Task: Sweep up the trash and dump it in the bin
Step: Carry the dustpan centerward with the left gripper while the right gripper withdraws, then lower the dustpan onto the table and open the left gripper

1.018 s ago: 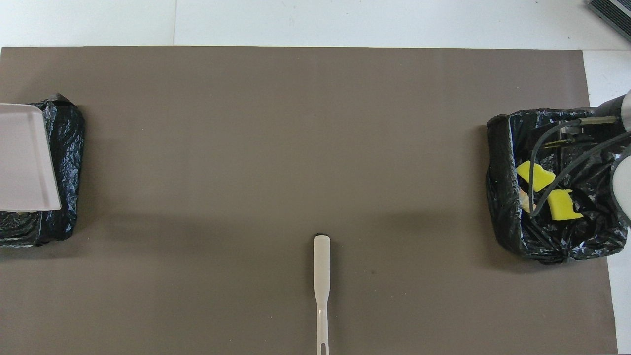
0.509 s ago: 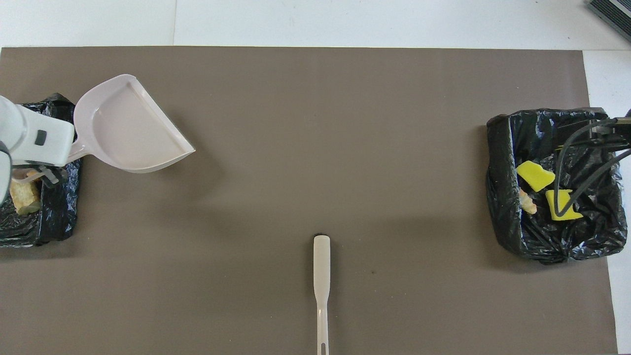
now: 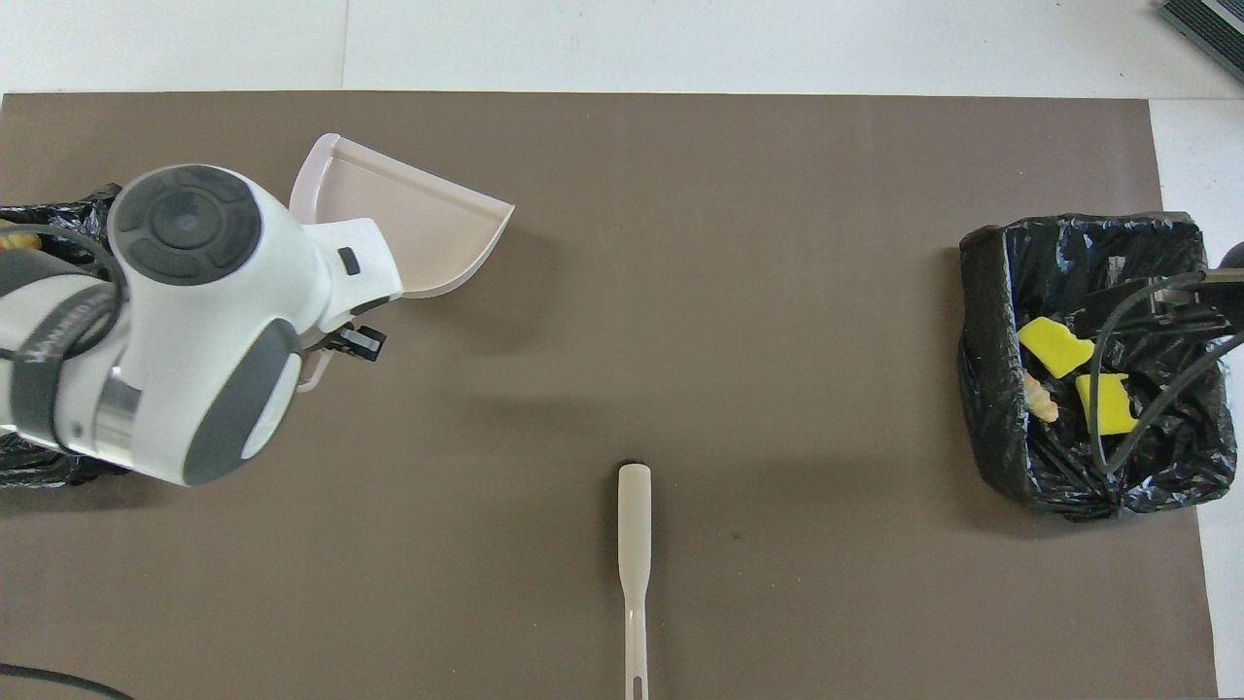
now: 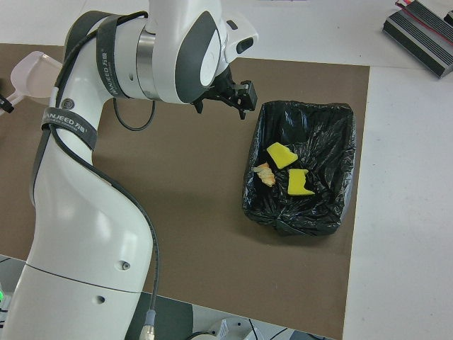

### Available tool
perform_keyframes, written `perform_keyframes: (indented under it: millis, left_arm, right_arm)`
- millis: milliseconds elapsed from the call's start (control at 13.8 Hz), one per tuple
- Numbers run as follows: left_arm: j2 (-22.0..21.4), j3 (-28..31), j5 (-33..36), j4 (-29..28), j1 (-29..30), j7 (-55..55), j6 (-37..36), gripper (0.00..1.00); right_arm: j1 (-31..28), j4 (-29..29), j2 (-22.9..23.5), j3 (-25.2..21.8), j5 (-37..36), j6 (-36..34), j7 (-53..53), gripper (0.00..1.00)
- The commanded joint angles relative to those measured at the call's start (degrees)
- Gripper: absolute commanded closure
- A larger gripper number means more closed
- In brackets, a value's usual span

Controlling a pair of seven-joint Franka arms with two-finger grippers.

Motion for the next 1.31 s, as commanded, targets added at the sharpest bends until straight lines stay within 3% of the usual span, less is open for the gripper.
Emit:
perform_keyframes:
  millis: [0,218,436,727,872,1018,1090,1163,1236]
  left_arm:
    - [2.7,1.2,-4.5,-0.1,-4.7,-10.8,6.5,1.00]
    - [6.0,1.3,-8.1,1.5,-10.8,-18.8,8.7,1.00]
    - [10.8,1.3,-8.7,7.4,-14.1,-27.9,11.3,1.00]
    - [15.0,1.3,-8.5,9.0,-17.8,-31.3,13.4,1.00]
    - [19.8,1.5,-7.9,12.3,-19.5,-32.8,14.3,1.00]
    - [20.9,1.5,-7.8,12.9,-20.1,-32.8,13.8,1.00]
    - [20.7,1.5,-7.2,12.8,-20.0,-32.7,14.3,0.91]
    - [20.1,1.7,-6.3,13.0,-19.1,-31.1,14.2,0.31]
    - [18.1,1.6,-6.5,12.6,-18.0,-29.4,13.0,0.14]
  right_arm:
    - [-0.1,-1.7,-1.4,0.1,0.7,0.1,-0.5,0.00]
    - [-0.2,-1.7,-1.4,0.0,0.7,0.1,-0.5,0.00]
    - [-0.1,-1.7,-1.4,0.1,0.7,0.1,-0.5,0.00]
    - [-0.1,-1.7,-1.4,0.0,0.7,0.1,-0.5,0.00]
    - [-0.1,-1.7,-1.4,0.0,0.7,0.1,-0.5,0.00]
    - [-0.2,-1.7,-1.4,0.0,0.7,0.1,-0.5,0.00]
    - [-0.1,-1.7,-1.4,0.1,0.7,0.1,-0.5,0.00]
    - [-0.2,-1.7,-1.4,0.0,0.7,0.1,-0.5,0.00]
    - [-0.1,-1.7,-1.4,0.1,0.7,0.1,-0.5,0.00]
